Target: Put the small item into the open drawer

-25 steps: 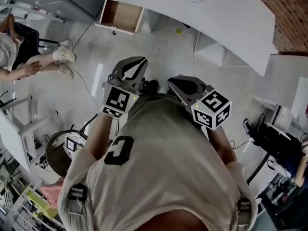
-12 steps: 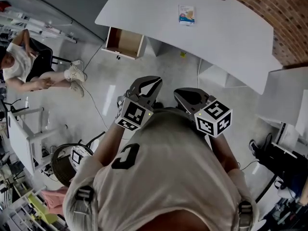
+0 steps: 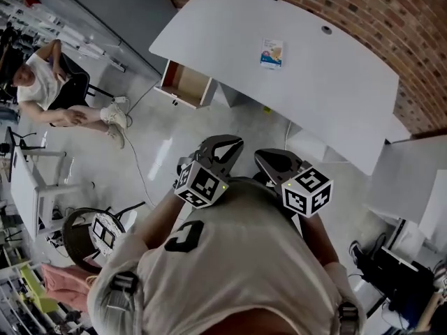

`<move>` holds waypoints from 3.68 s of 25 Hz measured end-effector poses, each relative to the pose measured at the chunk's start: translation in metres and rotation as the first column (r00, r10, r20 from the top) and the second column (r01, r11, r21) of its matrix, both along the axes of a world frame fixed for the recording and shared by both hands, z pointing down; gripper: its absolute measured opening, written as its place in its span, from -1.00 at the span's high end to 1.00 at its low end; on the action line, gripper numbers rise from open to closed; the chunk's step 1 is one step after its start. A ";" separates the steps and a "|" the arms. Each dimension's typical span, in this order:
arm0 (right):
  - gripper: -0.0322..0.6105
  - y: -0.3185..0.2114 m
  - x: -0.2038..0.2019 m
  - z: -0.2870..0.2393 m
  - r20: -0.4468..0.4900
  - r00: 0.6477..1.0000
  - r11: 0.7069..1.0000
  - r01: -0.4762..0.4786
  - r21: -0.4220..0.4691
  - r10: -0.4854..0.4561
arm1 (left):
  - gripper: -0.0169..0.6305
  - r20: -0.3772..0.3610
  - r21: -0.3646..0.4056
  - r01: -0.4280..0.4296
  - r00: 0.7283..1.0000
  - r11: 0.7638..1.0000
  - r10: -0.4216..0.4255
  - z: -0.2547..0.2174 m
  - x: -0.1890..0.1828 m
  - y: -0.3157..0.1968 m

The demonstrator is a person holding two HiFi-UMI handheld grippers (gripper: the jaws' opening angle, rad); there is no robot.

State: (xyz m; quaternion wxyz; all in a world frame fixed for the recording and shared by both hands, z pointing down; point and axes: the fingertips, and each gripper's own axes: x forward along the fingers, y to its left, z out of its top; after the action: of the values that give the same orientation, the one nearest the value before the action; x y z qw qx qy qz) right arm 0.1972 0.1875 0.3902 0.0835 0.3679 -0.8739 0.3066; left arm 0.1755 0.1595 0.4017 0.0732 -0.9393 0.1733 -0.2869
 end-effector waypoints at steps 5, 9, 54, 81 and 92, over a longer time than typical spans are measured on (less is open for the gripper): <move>0.88 -0.005 0.004 -0.001 0.021 0.997 0.997 0.081 -0.004 -0.081 | 0.90 -0.015 0.006 0.084 0.996 0.996 -0.084 -0.013 0.006 -0.010; 0.88 -0.015 -0.011 -0.010 0.056 0.984 0.986 0.168 0.012 -0.168 | 0.90 -0.036 0.003 0.188 0.982 0.982 -0.188 -0.025 -0.013 -0.020; 0.88 -0.212 -0.114 -0.005 -0.022 0.999 0.995 0.026 -0.095 -0.029 | 0.90 -0.171 -0.075 0.237 0.954 0.969 -0.247 0.000 -0.172 -0.234; 0.75 -0.308 0.133 0.177 -0.666 0.704 0.965 0.242 -0.100 -0.245 | 0.90 -0.033 -0.087 0.352 0.934 0.932 -0.356 0.015 -0.032 -0.288; 0.58 -0.325 0.147 0.238 -0.789 0.525 0.924 0.358 -0.137 -0.320 | 0.90 0.015 -0.068 0.454 0.891 0.888 -0.455 0.017 -0.046 -0.288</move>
State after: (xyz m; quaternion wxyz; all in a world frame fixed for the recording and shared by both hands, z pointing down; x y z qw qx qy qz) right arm 0.3437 -0.1375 0.6286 0.5154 0.2902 -0.8034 0.0683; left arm 0.1299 -0.1285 0.4192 -0.0290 -0.8748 0.3780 -0.3015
